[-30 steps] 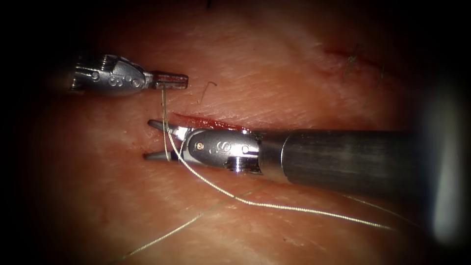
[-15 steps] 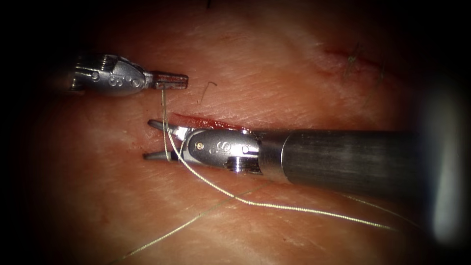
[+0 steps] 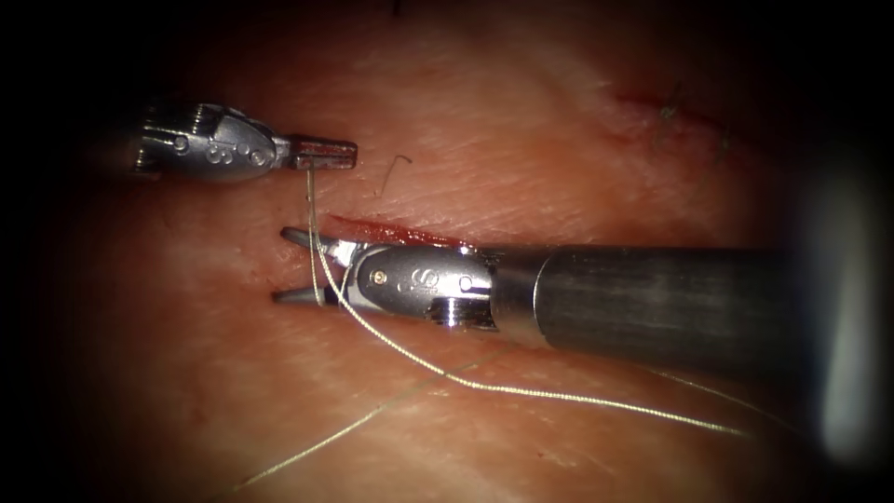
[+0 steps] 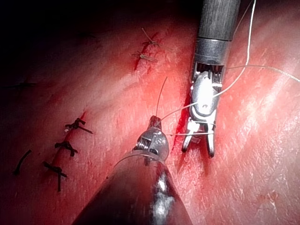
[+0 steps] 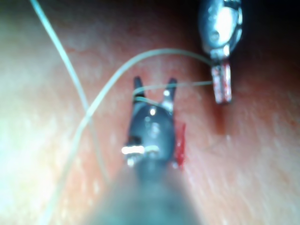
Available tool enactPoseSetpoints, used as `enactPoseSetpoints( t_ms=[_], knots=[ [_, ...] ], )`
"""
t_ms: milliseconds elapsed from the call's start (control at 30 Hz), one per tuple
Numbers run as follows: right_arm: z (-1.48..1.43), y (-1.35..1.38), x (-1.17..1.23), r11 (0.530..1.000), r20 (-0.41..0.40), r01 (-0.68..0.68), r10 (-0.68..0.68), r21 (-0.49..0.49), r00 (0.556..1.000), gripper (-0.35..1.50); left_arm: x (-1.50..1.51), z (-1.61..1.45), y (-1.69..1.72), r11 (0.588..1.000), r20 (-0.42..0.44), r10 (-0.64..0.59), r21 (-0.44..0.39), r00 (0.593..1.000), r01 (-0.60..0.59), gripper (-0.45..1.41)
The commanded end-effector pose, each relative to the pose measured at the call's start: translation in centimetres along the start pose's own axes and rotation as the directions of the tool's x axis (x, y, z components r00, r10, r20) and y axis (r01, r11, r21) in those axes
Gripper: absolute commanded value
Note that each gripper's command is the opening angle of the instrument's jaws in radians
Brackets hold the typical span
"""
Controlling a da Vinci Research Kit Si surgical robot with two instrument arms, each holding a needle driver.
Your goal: Wound Closure
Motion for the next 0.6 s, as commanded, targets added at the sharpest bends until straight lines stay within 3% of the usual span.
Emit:
enactPoseSetpoints(
  t_ms=[33, 600],
  knots=[
    [0.07, -0.02, -0.04, 1.000, -0.001, 0.000, 0.000, 0.002, 1.000, 0.49, -0.01, 0.09, 0.01, 1.000, -0.002, 0.000, -0.001, 1.000, 0.000, -0.45],
    [0.07, -0.02, -0.04, 1.000, -0.001, 0.000, 0.000, 0.002, 1.000, 0.49, -0.01, 0.09, 0.01, 1.000, -0.002, 0.000, -0.001, 1.000, 0.000, -0.45]
  ],
)
